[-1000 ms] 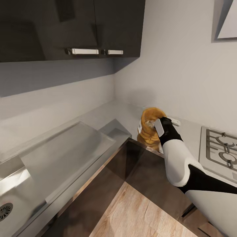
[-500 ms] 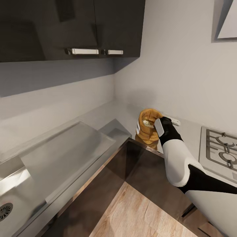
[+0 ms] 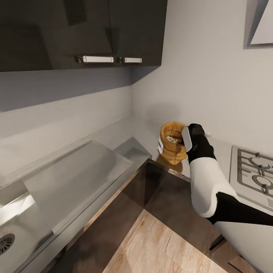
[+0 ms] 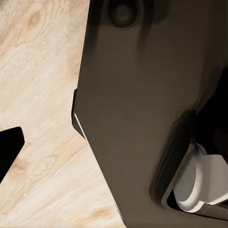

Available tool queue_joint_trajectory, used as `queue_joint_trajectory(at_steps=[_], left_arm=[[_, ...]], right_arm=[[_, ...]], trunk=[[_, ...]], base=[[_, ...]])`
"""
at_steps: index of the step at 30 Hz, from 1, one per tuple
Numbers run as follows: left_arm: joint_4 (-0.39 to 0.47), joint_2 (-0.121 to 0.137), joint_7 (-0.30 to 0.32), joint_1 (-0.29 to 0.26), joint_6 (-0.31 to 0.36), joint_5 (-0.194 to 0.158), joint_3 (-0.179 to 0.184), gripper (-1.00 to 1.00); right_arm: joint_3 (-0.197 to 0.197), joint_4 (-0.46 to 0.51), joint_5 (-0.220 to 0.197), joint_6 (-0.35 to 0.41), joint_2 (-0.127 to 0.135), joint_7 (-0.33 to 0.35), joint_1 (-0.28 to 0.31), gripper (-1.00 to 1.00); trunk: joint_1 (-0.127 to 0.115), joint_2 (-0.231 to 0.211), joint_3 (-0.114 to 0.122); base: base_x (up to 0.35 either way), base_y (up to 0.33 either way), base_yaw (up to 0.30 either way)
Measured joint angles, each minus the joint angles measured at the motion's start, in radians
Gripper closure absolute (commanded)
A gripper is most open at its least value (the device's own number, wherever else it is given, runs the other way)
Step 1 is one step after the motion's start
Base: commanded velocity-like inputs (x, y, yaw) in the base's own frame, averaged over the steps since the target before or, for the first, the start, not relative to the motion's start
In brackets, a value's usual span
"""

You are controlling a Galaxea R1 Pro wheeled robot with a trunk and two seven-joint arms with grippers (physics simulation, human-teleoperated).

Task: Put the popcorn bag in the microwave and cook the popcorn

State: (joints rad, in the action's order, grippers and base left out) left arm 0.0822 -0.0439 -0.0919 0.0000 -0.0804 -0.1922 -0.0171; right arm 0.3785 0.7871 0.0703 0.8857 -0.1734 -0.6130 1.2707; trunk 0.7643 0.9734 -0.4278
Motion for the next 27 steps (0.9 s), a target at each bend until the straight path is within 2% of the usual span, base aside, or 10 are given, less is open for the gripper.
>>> queue_joint_trajectory(at_steps=[1,4,6,8,11,13,16,21,27], left_arm=[[0.0,0.0,0.0,0.0,0.0,0.0,0.0,-1.0],[0.0,0.0,0.0,0.0,0.0,0.0,0.0,-1.0],[0.0,0.0,0.0,0.0,0.0,0.0,0.0,-1.0],[0.0,0.0,0.0,0.0,0.0,0.0,0.0,-1.0],[0.0,0.0,0.0,0.0,0.0,0.0,0.0,-1.0],[0.0,0.0,0.0,0.0,0.0,0.0,0.0,-1.0],[0.0,0.0,0.0,0.0,0.0,0.0,0.0,-1.0],[0.0,0.0,0.001,0.0,0.0,0.002,0.0,-1.0],[0.001,-0.01,0.001,0.0,-0.002,0.002,0.001,-1.0]], right_arm=[[-0.002,0.006,-0.001,0.011,0.0,0.0,0.0,1.0],[-0.085,0.026,-0.008,0.093,0.0,0.006,0.0,1.0],[-0.1,0.032,-0.026,0.146,0.0,0.012,0.0,1.0],[-0.129,0.063,-0.048,0.156,0.0,0.041,0.0,1.0],[-0.229,0.109,-0.06,0.156,0.0,0.103,0.0,1.0],[-0.272,0.143,-0.06,0.157,0.0,0.142,0.0,1.0],[-0.286,0.163,-0.06,0.158,0.0,0.184,0.0,1.0],[-0.29,0.167,-0.059,0.158,0.0,0.198,0.0,1.0],[-0.29,0.166,-0.059,0.158,0.0,0.203,0.0,1.0]], trunk=[[0.0,0.0,0.0],[0.0,0.0,0.0],[0.0,0.0,0.0],[0.0,0.0,0.0],[0.0,0.0,0.0],[0.0,0.0,0.0],[0.0,0.0,0.0],[0.0,0.0,0.0],[0.001,0.0,0.0]], base=[[0.0,0.0,0.0],[0.0,0.0,0.0],[0.0,0.0,0.0],[0.0,0.0,0.0],[0.0,0.0,0.0],[0.0,0.0,0.0],[0.0,0.0,0.0],[-0.004,0.0,0.0],[-0.27,0.0,0.0]])
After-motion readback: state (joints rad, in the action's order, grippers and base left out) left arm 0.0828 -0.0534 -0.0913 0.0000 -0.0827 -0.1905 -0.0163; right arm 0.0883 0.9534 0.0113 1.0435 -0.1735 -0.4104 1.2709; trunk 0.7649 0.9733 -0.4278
